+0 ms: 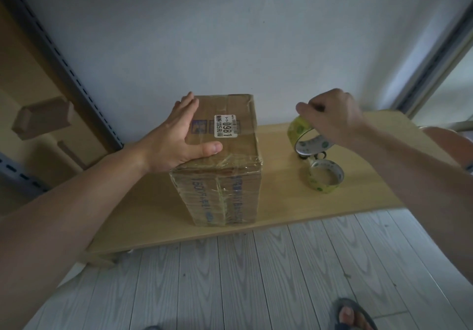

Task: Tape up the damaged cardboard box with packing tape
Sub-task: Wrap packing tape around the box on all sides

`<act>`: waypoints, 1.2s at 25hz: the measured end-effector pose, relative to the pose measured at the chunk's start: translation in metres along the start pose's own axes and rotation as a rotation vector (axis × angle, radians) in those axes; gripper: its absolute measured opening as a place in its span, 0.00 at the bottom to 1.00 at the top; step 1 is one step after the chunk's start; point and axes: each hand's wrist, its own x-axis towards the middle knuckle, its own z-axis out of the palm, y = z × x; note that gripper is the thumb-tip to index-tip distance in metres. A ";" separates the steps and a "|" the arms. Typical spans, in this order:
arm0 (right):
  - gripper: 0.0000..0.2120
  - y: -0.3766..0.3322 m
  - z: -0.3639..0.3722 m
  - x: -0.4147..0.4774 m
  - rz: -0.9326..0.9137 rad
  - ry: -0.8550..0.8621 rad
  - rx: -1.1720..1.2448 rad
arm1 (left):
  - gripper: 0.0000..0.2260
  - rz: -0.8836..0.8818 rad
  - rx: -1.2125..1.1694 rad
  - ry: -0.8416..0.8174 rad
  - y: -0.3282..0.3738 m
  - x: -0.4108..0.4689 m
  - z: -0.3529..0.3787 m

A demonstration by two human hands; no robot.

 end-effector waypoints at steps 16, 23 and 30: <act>0.37 -0.015 0.096 -0.031 0.273 -0.240 0.781 | 0.20 -0.243 -0.935 0.380 -0.052 -0.030 0.003; 0.20 -0.091 0.112 -0.024 0.123 -0.331 0.943 | 0.25 -0.555 -1.060 0.396 -0.105 -0.062 0.065; 0.38 -0.102 0.141 -0.032 -0.001 -0.378 0.851 | 0.13 -0.422 -0.825 0.307 -0.104 -0.042 0.051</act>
